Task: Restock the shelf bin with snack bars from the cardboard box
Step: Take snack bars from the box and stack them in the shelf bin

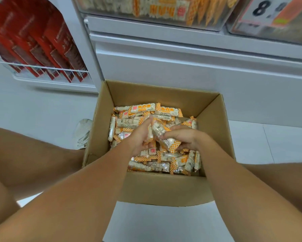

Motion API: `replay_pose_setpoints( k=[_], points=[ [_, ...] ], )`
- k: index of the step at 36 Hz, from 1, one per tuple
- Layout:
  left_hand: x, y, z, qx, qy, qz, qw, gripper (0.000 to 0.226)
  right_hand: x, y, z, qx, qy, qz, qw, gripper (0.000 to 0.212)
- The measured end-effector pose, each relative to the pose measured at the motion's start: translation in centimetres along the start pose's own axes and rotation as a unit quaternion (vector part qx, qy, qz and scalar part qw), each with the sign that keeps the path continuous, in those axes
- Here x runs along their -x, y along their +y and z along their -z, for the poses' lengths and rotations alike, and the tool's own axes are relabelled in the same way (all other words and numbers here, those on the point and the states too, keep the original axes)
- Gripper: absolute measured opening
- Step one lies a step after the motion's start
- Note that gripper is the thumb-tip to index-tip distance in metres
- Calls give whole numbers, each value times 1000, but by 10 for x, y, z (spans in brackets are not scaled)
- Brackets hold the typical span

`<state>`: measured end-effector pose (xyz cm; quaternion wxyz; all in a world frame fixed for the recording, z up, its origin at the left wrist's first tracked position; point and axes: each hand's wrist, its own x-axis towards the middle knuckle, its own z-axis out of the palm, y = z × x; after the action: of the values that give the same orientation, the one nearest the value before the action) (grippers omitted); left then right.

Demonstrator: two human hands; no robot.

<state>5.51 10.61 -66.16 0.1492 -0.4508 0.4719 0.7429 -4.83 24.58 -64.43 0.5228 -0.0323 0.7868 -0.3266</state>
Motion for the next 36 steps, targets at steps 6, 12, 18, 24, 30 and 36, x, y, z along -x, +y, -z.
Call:
replay_pose_setpoints(
  k=[6,12,18,24,30,36],
  points=[
    [-5,3,-9,33,72,-33,996,74,6,-8,-16,-2,-12,62,998,92],
    [-4,3,-5,136,102,-40,985,35,1,-6,-2,-138,22,28,990,45],
    [0,10,-1,233,-2,-21,972,31,-2,-10,-6,-173,-57,-9,983,37],
    [-1,4,6,169,-37,-11,985,53,-5,-28,-18,-6,-17,41,999,44],
    [-19,-10,19,153,71,-24,985,78,-36,-23,2,-41,203,56,977,16],
    [-17,-3,23,144,80,-34,986,89,-47,-27,-30,-97,64,52,992,29]
  ],
)
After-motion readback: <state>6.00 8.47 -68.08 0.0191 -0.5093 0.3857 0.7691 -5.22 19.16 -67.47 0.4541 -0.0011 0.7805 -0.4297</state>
